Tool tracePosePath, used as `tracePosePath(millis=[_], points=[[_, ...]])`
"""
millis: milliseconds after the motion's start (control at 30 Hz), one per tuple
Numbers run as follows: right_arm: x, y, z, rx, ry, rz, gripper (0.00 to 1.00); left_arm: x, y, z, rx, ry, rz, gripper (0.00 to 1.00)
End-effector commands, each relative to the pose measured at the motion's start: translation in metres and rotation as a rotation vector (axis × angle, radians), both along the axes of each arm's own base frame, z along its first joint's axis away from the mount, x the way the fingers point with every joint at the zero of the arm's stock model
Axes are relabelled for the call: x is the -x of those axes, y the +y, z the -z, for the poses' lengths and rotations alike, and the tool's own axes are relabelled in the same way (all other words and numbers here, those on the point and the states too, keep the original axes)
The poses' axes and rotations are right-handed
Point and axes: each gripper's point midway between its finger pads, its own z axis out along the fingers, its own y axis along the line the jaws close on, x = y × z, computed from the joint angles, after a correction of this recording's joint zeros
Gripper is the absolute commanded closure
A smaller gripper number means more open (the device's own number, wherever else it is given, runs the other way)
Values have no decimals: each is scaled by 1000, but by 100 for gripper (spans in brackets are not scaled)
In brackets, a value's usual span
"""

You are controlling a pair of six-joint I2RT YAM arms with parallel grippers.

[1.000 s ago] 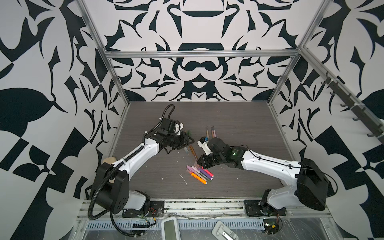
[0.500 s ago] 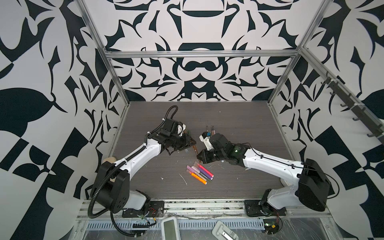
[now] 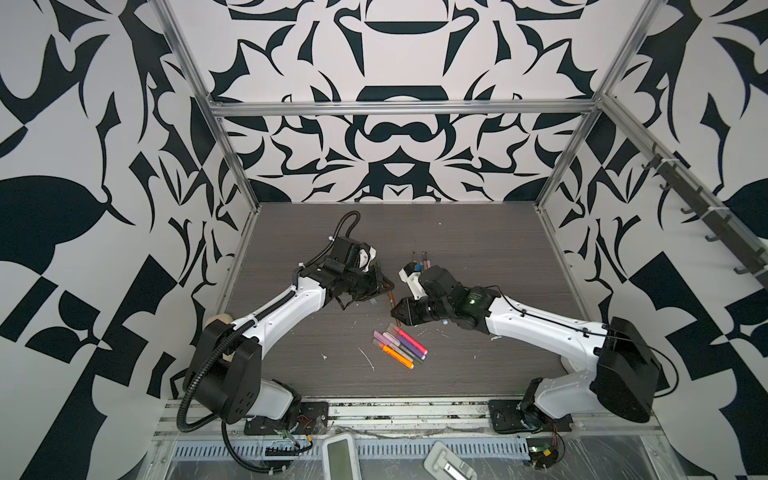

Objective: Open the pen caps

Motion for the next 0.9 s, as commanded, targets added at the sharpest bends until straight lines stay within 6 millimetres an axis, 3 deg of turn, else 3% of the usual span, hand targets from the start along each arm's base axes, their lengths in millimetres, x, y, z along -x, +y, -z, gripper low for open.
tracePosePath(millis=[0,300,467,500,667,867], points=[[-12,7,-21,-55,-41,12,71,1,-4,-6,15,-6,14,100],[-16,11,-7,-44,-4,16,75,3,-8,-19,61,-6,15,100],[-13,5,-2,-38,4,26,100,4,-7,-20,58,-11,23,100],[-12,3,0,-31,7,30,100,3,-6,-18,48,-13,21,100],[0,-10,12,-28,38,47,100,-8,9,-16,-6,-35,8,100],[36,-12,33,-42,81,49,100,-32,42,-23,-7,-50,-55,100]])
